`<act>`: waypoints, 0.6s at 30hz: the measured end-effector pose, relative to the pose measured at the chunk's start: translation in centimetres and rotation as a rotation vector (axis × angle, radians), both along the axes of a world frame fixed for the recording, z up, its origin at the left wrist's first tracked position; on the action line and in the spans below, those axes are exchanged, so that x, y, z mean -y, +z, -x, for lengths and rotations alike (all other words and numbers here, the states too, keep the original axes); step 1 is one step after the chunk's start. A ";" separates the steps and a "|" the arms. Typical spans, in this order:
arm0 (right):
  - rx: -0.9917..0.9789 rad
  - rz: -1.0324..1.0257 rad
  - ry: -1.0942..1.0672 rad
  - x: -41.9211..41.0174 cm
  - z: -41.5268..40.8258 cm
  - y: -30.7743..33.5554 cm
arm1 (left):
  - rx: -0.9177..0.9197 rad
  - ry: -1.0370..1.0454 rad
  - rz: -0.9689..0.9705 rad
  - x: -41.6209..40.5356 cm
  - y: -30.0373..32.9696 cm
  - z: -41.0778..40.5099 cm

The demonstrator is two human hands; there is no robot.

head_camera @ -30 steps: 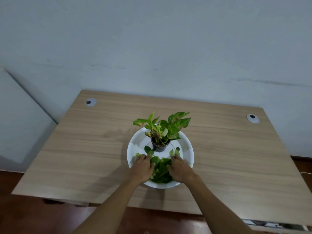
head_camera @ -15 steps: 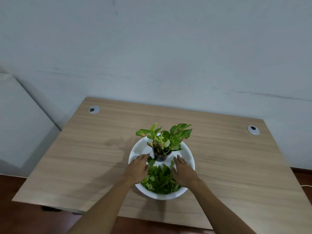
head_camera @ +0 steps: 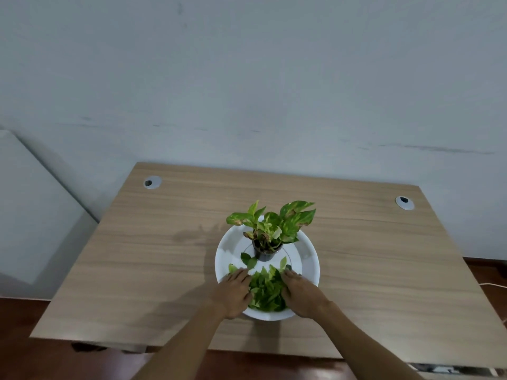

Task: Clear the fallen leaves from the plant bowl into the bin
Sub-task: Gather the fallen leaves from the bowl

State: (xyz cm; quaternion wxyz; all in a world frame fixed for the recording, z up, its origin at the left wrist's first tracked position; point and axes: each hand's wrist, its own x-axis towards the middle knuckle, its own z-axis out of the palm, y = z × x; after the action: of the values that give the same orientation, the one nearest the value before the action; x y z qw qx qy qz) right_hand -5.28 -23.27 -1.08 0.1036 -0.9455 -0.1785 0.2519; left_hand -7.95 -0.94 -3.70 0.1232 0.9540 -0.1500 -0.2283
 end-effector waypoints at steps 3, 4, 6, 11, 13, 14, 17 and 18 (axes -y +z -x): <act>-0.018 0.002 0.007 -0.5 0.8 0.6 | 0.003 -0.002 0.022 -0.3 0.8 -0.1; -0.013 -0.009 0.009 -0.8 0.9 0.7 | 0.015 -0.003 0.025 -0.5 0.9 -0.3; 0.017 -0.045 -0.008 -1.4 0.8 0.7 | 0.061 0.001 0.020 -0.9 0.9 -0.7; 0.108 -0.029 -0.085 -2.9 -0.4 0.1 | 0.148 -0.020 -0.004 -1.3 0.3 -2.5; 0.121 0.002 -0.124 -3.0 -0.9 -0.4 | 0.162 -0.057 -0.025 -1.2 -0.1 -3.3; 0.121 0.022 -0.133 -2.9 -1.1 -0.7 | 0.163 -0.088 -0.038 -1.2 -0.3 -3.6; 0.114 0.092 -0.104 -2.6 -0.9 -1.4 | 0.179 -0.190 -0.088 -1.4 -0.8 -3.7; 0.121 0.103 -0.095 -2.5 -0.7 -1.6 | 0.192 -0.213 -0.101 -1.5 -0.9 -3.6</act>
State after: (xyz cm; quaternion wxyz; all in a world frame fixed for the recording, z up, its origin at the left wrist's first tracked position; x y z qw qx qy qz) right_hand -4.59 -20.76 -2.64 0.0557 -0.9704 -0.1261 0.1982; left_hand -4.38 0.56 -4.57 0.0353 0.9551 -0.2499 -0.1552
